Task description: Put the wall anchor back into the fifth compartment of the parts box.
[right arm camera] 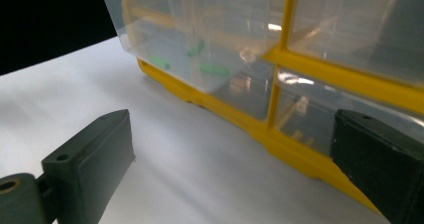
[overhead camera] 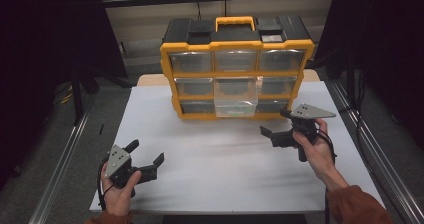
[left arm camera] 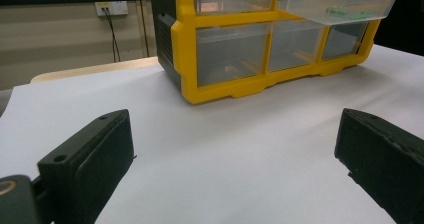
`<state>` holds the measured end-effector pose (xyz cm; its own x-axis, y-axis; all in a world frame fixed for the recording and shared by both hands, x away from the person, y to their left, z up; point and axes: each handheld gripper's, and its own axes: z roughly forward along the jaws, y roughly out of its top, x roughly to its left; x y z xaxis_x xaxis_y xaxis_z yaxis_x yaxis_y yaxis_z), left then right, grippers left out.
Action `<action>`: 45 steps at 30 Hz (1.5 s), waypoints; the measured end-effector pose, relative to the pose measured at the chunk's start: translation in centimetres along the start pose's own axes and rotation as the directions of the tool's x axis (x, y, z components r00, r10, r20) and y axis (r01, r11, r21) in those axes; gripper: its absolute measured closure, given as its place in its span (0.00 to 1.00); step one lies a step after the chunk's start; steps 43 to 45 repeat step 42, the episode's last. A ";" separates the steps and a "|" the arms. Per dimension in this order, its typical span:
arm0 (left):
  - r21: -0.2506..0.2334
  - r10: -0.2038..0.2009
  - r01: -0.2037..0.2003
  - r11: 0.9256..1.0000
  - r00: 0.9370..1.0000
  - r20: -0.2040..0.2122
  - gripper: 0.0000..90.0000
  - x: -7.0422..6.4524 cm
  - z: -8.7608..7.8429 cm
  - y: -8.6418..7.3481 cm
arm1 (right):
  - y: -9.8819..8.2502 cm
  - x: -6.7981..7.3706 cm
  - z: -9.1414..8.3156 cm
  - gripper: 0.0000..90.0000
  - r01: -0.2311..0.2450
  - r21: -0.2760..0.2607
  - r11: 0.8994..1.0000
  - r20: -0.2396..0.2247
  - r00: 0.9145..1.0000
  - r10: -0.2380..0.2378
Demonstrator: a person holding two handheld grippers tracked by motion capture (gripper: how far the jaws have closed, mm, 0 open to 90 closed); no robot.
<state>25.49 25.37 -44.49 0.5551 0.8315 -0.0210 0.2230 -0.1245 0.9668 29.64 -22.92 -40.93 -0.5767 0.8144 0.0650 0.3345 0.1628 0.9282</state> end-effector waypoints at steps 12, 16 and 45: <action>-0.005 -0.001 0.001 1.000 1.000 0.012 0.03 0.0 -0.2 0.0 | -3.9 -0.3 -1.8 0.02 -0.009 -0.007 1.000 0.097 0.995 0.009; 0.000 -0.006 0.006 1.000 1.000 0.005 0.03 0.0 -0.2 0.0 | -4.6 -0.4 -3.0 0.01 -0.015 -0.036 0.999 0.127 0.992 0.019; 0.033 -0.002 0.002 0.999 1.000 0.008 0.03 -0.4 0.0 -0.4 | -8.2 -0.8 -9.2 0.00 -0.045 -0.079 0.996 0.244 0.968 0.063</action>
